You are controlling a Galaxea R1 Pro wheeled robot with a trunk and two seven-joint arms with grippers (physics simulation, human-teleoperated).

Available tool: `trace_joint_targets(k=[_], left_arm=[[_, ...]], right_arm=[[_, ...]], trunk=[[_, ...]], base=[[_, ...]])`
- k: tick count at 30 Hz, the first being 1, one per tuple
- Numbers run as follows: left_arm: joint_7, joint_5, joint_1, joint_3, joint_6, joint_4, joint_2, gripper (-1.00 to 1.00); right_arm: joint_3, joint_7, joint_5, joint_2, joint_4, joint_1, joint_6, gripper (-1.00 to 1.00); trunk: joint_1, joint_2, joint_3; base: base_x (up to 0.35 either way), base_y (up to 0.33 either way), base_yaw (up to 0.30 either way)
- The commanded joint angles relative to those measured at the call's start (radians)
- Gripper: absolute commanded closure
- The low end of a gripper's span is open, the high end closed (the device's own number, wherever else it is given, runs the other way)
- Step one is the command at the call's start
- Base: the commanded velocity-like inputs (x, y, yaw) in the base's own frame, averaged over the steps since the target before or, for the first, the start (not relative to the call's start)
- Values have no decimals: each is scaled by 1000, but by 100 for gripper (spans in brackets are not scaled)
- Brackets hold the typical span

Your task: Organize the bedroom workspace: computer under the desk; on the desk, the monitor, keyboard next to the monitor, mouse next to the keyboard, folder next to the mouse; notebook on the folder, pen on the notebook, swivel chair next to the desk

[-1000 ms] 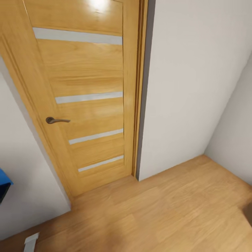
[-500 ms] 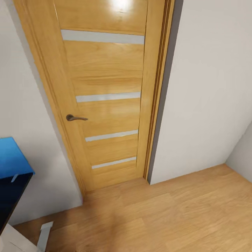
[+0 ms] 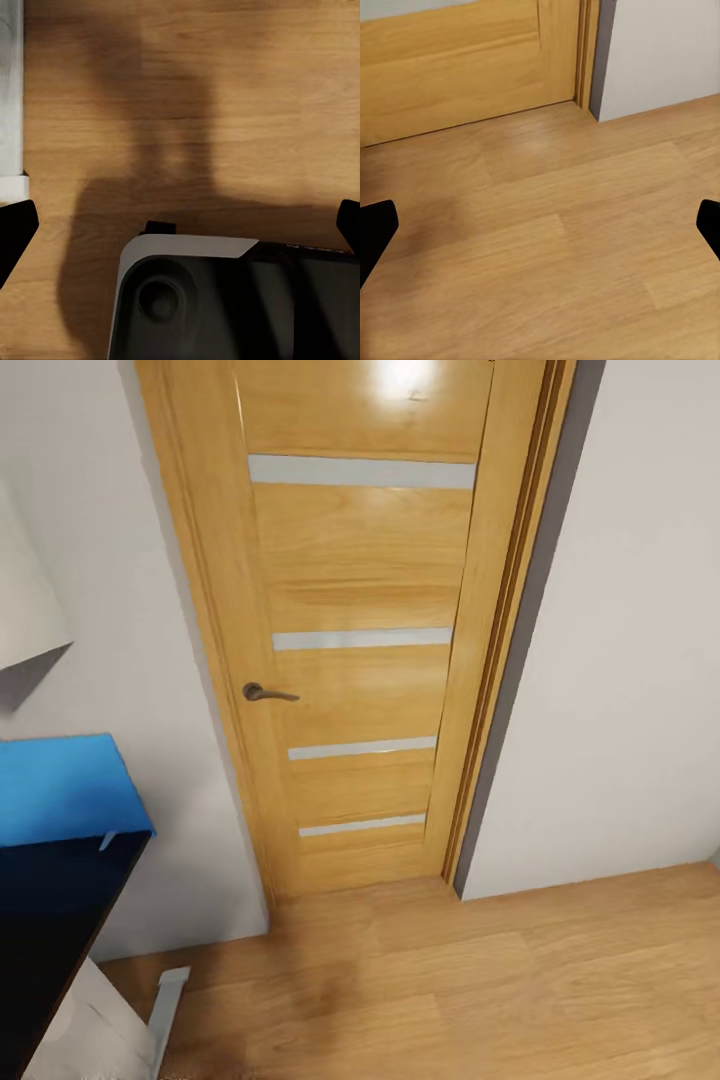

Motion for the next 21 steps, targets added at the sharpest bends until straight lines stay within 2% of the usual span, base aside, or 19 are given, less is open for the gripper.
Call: trace_joint_targets(k=[1, 9, 21], left_arm=[[-2, 0, 0, 6, -2, 0, -1, -100], [-2, 0, 0, 6, -2, 0, -1, -100], [-3, 0, 0, 6, -2, 0, -2, -100]], right_arm=[[0, -6, -2, 1, 0, 0, -3, -100], [1, -51, -1, 4, 0, -1, -3, -100], [1, -57, -1, 13, 0, -1, -3, -100]], trunk=[[0, -1, 0], [0, -1, 9], [0, -1, 24]], base=[[0, 0, 223], [-38, -59, 210], [-201, -227, 191]])
